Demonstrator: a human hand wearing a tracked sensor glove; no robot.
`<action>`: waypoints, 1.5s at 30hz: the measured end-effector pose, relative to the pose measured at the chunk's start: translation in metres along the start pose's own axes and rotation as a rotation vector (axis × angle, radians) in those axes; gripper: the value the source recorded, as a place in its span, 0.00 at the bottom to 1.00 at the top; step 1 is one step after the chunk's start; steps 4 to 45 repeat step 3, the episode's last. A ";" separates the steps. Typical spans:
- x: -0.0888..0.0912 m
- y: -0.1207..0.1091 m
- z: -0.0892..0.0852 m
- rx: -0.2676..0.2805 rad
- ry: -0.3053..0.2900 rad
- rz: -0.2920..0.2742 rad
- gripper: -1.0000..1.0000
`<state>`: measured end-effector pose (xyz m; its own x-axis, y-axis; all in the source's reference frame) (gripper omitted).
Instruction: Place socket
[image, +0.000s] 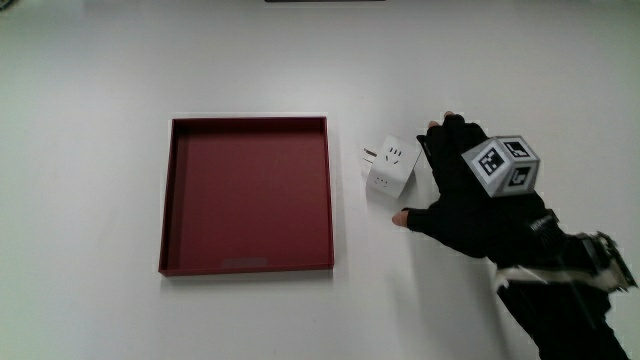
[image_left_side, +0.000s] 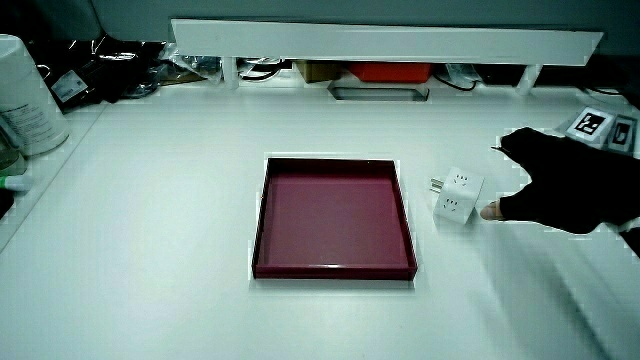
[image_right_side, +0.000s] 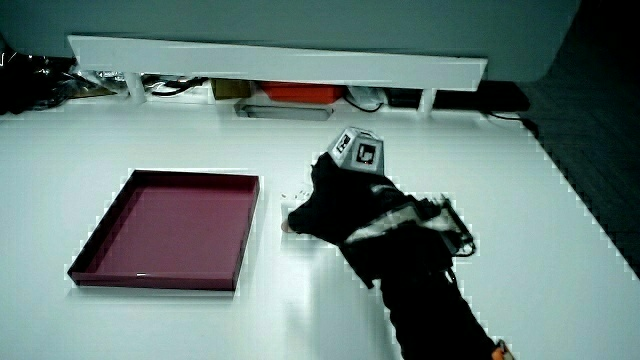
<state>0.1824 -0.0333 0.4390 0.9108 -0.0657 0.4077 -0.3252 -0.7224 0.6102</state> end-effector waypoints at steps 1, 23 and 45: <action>-0.010 -0.011 0.008 -0.047 0.055 0.004 0.00; -0.015 -0.024 0.012 -0.017 -0.002 0.012 0.00; -0.015 -0.024 0.012 -0.017 -0.002 0.012 0.00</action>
